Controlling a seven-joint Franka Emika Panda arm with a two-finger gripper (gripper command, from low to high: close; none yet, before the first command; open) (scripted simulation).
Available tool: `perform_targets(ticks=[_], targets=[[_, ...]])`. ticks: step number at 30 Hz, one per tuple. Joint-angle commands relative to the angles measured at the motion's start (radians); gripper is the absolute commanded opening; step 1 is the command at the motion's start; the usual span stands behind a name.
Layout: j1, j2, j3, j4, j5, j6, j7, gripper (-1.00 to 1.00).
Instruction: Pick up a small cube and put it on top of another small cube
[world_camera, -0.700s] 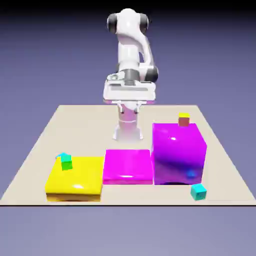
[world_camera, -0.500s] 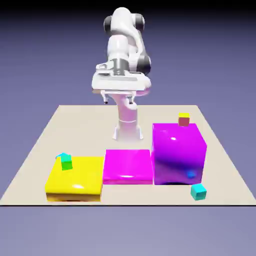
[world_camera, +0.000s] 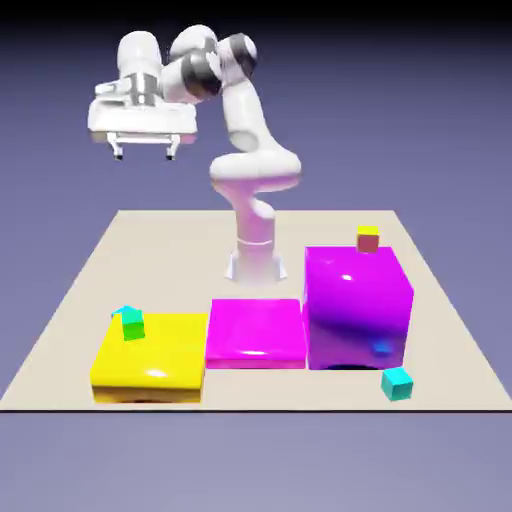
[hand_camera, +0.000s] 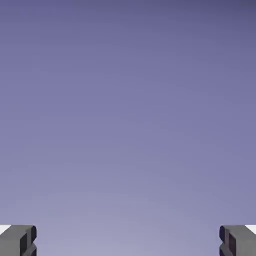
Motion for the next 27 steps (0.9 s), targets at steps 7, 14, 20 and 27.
perform_targets(ticks=[7,14,20,27], targets=[[0.09,-0.098,-0.254,0.105,-0.008,-0.154,-0.25,0.0],[0.179,-0.196,-0.507,0.21,-0.016,-0.308,-0.5,0.0],[0.256,-0.281,-0.725,0.3,-0.023,-0.441,-0.714,0.0],[0.346,-0.379,-0.979,0.405,-0.031,-0.595,-0.964,0.0]])
